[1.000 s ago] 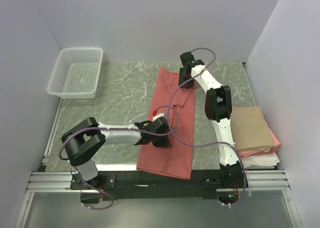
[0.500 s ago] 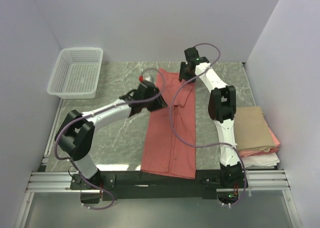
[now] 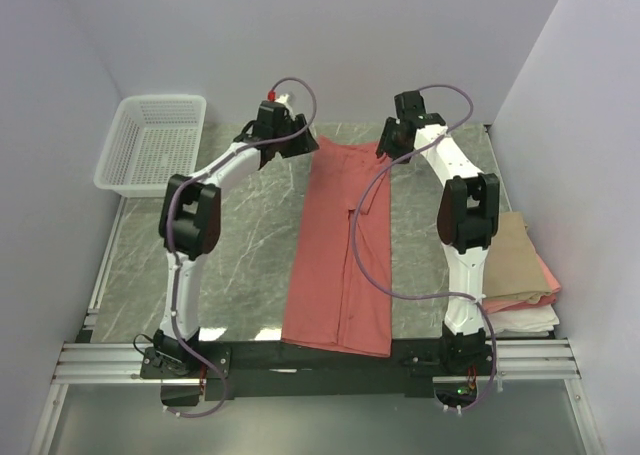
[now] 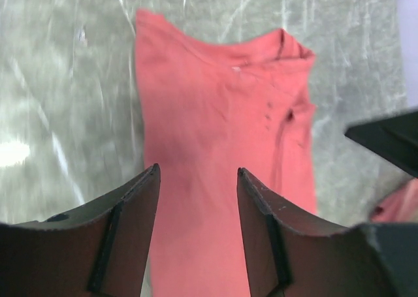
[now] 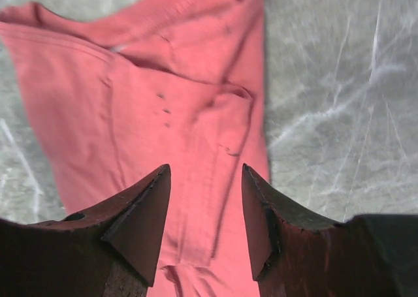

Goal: Fold and stack the t-shirts
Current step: Fold the tshirt

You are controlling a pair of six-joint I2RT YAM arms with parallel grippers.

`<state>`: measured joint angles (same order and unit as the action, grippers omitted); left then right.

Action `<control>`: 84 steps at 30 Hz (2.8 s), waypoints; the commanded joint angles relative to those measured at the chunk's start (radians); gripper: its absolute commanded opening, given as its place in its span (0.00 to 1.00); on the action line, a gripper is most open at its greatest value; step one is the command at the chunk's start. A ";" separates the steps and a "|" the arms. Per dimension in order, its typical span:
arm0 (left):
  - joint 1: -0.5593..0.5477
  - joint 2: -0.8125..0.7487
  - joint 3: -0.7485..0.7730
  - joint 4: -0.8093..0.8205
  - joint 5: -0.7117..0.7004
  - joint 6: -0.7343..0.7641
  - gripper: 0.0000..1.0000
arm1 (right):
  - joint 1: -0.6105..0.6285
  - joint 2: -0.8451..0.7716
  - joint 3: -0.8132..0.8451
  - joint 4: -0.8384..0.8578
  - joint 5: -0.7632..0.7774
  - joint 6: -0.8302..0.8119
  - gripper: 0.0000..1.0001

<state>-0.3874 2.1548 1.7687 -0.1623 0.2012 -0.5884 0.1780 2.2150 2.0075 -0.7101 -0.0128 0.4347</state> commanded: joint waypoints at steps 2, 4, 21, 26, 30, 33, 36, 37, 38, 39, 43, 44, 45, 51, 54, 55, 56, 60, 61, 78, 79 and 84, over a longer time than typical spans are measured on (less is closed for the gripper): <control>0.015 0.169 0.239 -0.071 0.148 0.142 0.57 | -0.020 -0.038 -0.033 0.040 -0.027 0.013 0.54; 0.018 0.217 0.287 -0.101 0.161 0.157 0.57 | -0.023 -0.040 -0.053 0.046 -0.038 0.013 0.54; 0.035 0.433 0.429 -0.135 0.205 0.153 0.49 | -0.028 0.002 -0.119 0.084 -0.050 0.015 0.54; 0.039 0.442 0.417 -0.121 0.163 0.116 0.16 | -0.029 0.025 -0.102 0.080 -0.059 0.013 0.53; 0.061 0.406 0.351 -0.085 0.081 0.069 0.00 | -0.029 0.034 -0.095 0.086 -0.079 0.012 0.53; 0.099 0.317 0.210 0.010 0.037 0.018 0.00 | -0.026 0.037 -0.096 0.093 -0.092 0.004 0.53; 0.139 0.249 0.121 0.055 0.023 -0.005 0.00 | -0.015 0.034 -0.101 0.096 -0.098 0.002 0.54; 0.150 0.234 0.107 0.053 -0.005 -0.002 0.00 | -0.008 0.034 -0.102 0.100 -0.099 0.001 0.54; 0.166 0.232 0.109 0.043 -0.012 0.001 0.00 | -0.003 0.029 -0.104 0.101 -0.099 0.001 0.54; 0.177 0.237 0.116 0.034 -0.006 0.005 0.00 | 0.000 0.029 -0.102 0.101 -0.101 -0.001 0.54; 0.212 0.309 0.228 -0.026 0.049 0.028 0.02 | 0.031 0.018 -0.110 0.100 -0.098 0.003 0.54; 0.219 0.319 0.245 -0.035 0.055 0.032 0.03 | 0.049 0.008 -0.113 0.098 -0.093 0.004 0.54; 0.220 0.326 0.259 -0.048 0.055 0.035 0.09 | 0.058 -0.001 -0.124 0.097 -0.085 0.004 0.54; 0.239 0.251 0.232 -0.019 0.055 0.047 0.43 | 0.142 -0.141 -0.283 0.142 -0.027 0.030 0.53; 0.263 0.174 0.195 -0.008 0.024 0.053 0.46 | 0.170 -0.224 -0.381 0.190 -0.027 0.048 0.52; 0.271 0.153 0.174 -0.002 0.021 0.055 0.47 | 0.176 -0.241 -0.400 0.201 -0.021 0.052 0.51; 0.283 0.131 0.164 0.001 0.015 0.056 0.47 | 0.181 -0.274 -0.418 0.205 -0.018 0.053 0.51; 0.292 0.028 0.129 0.018 0.049 0.056 0.43 | 0.202 -0.333 -0.495 0.225 -0.018 0.065 0.50; 0.291 0.017 0.106 0.030 0.073 0.049 0.41 | 0.210 -0.348 -0.504 0.231 -0.019 0.067 0.50; 0.219 0.264 0.095 0.193 0.346 -0.137 0.07 | 0.366 -0.365 -0.622 0.264 0.011 0.079 0.48; 0.219 0.270 0.092 0.195 0.343 -0.139 0.07 | 0.376 -0.356 -0.624 0.262 0.011 0.079 0.48; 0.219 0.309 0.110 0.112 0.273 -0.123 0.05 | 0.422 -0.324 -0.627 0.258 0.059 0.082 0.47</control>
<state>-0.1749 2.4680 1.8530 -0.0273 0.5182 -0.7204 0.5789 1.8858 1.3838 -0.4721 -0.0113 0.5072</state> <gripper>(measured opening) 0.061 0.475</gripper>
